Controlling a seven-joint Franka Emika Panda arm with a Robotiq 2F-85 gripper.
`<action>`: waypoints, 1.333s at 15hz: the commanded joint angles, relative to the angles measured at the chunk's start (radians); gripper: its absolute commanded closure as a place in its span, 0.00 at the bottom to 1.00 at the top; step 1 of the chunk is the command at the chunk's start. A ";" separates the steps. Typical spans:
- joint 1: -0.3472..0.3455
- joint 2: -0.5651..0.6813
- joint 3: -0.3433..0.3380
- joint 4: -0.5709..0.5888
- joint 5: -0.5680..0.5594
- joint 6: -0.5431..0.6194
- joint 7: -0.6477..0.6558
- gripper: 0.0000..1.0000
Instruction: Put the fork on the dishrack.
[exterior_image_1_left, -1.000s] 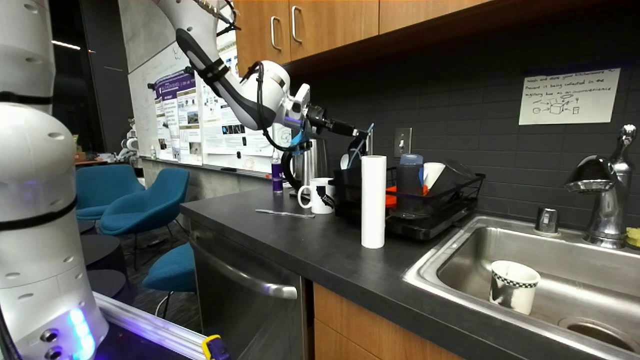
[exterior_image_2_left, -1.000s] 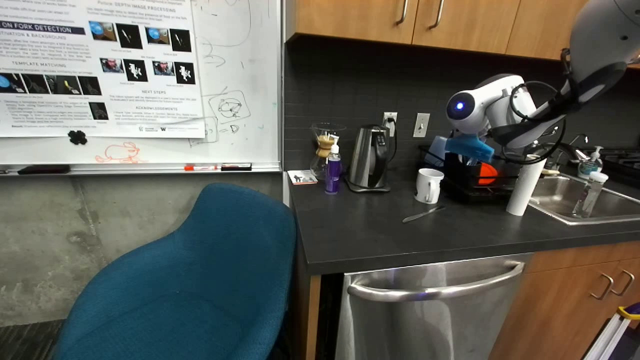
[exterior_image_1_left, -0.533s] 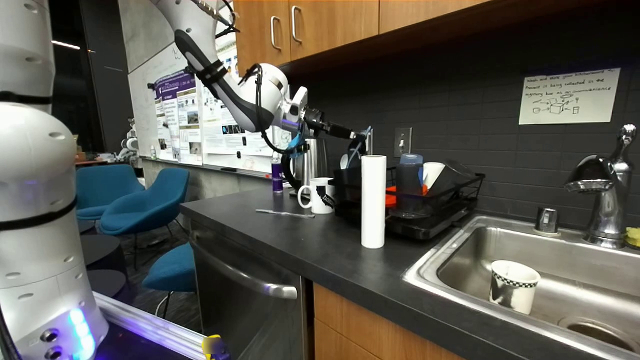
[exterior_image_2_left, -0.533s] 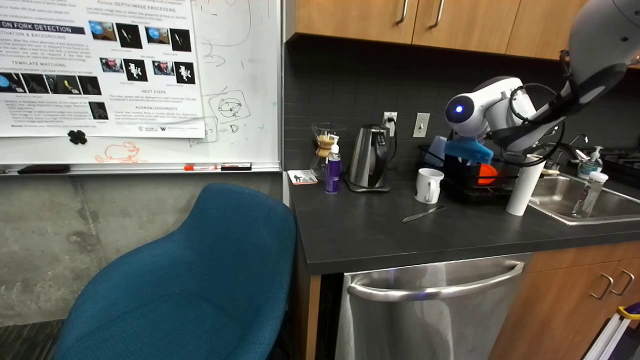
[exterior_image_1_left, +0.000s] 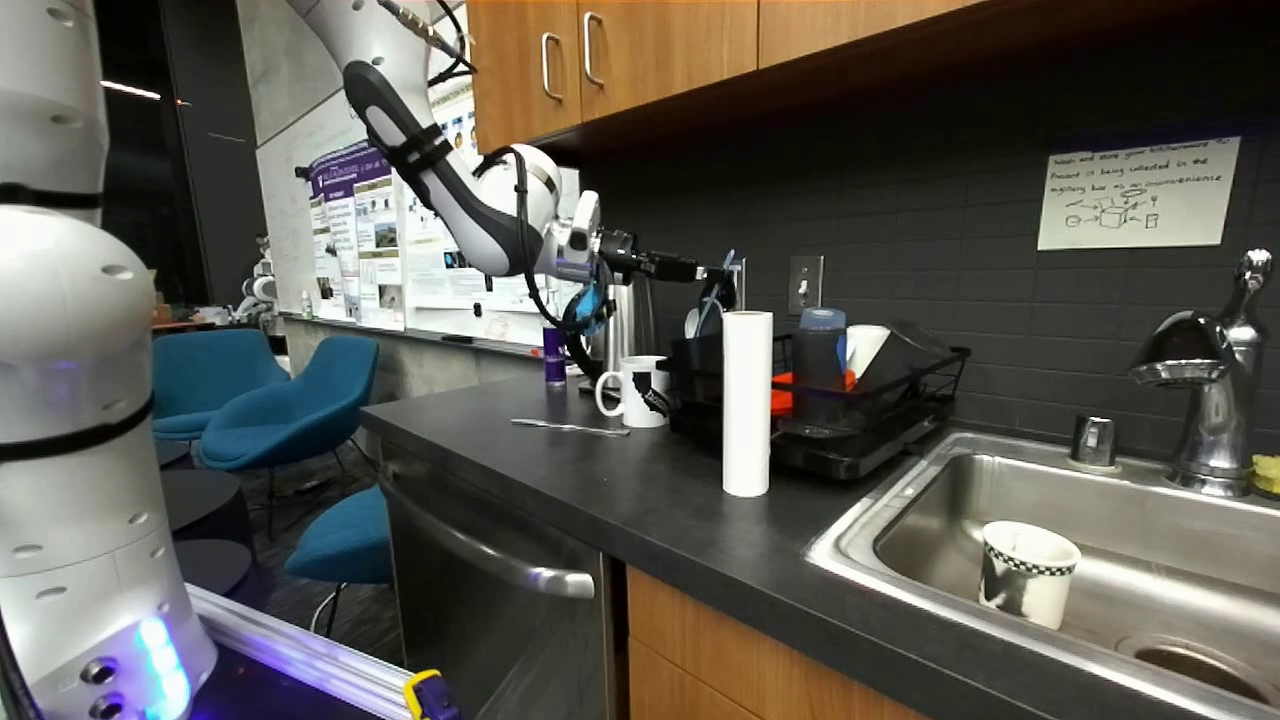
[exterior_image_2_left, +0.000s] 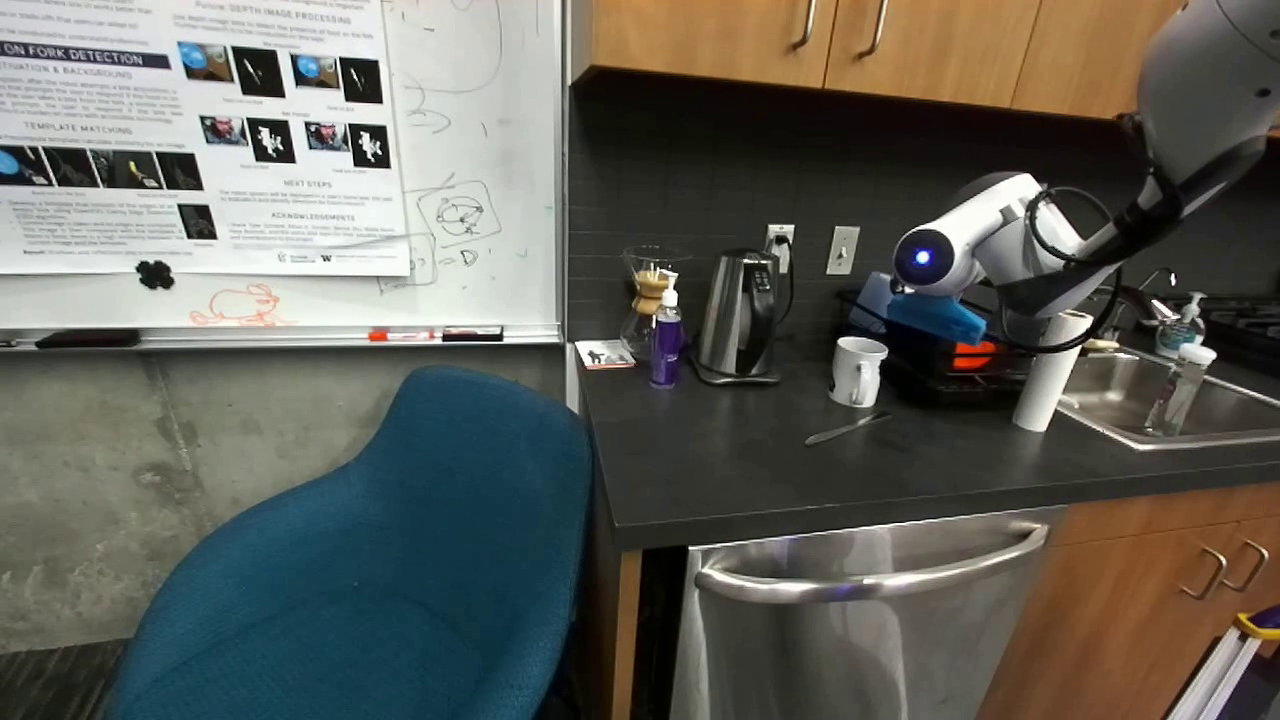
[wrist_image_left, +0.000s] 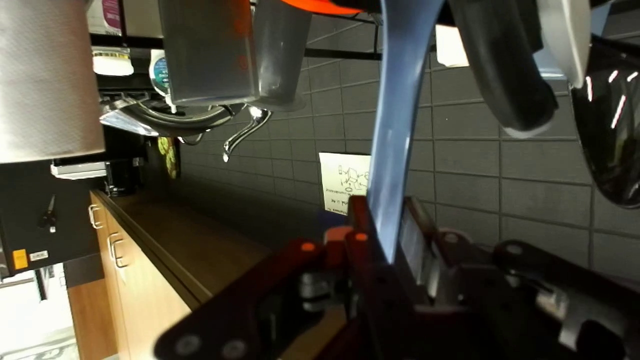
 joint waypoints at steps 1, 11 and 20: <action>0.004 -0.038 0.006 -0.052 -0.002 0.014 0.019 0.95; -0.001 -0.161 -0.022 -0.182 0.131 0.320 -0.294 0.88; -0.011 -0.233 -0.075 -0.376 0.573 0.642 -0.923 0.31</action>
